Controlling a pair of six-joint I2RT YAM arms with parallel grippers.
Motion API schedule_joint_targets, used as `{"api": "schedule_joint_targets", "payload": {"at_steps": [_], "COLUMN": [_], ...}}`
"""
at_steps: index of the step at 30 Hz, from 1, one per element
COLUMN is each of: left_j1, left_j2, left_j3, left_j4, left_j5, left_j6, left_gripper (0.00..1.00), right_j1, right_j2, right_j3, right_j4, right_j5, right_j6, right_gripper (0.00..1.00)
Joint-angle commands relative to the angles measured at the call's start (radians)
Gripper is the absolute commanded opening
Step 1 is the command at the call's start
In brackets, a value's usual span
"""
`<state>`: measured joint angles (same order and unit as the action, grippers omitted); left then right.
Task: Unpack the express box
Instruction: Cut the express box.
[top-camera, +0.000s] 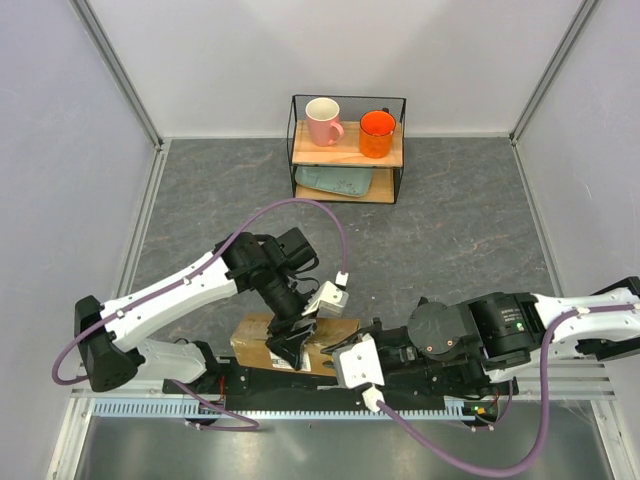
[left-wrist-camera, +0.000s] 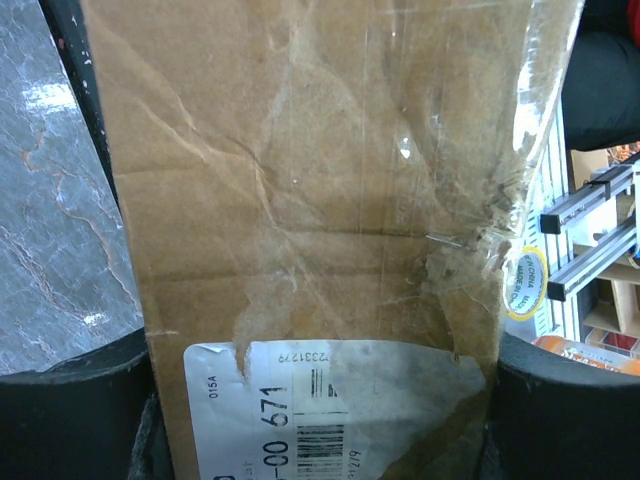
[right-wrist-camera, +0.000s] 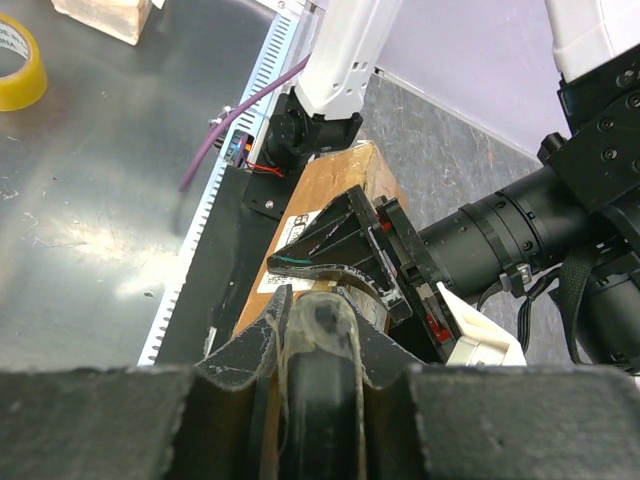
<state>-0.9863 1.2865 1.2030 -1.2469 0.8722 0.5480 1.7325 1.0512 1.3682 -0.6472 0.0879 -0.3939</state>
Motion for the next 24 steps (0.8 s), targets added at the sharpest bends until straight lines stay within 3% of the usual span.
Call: {"api": "schedule_joint_targets", "payload": {"at_steps": [1,24], "left_j1": [-0.005,-0.005], "left_j2": [-0.042,-0.026], "left_j3": [0.003,0.013], "left_j4": [0.023,0.032], "left_j5": [0.071,0.159], "left_j6": [0.0,-0.006], "left_gripper": [0.02,0.02], "right_j1": [0.006,0.004], "right_j2": [0.013,0.009], "right_j3": [0.005,-0.044], "right_j4": [0.054,0.107], "right_j5": [0.036,0.067], "right_j6": [-0.019,-0.01], "right_gripper": [0.0,0.0]}}
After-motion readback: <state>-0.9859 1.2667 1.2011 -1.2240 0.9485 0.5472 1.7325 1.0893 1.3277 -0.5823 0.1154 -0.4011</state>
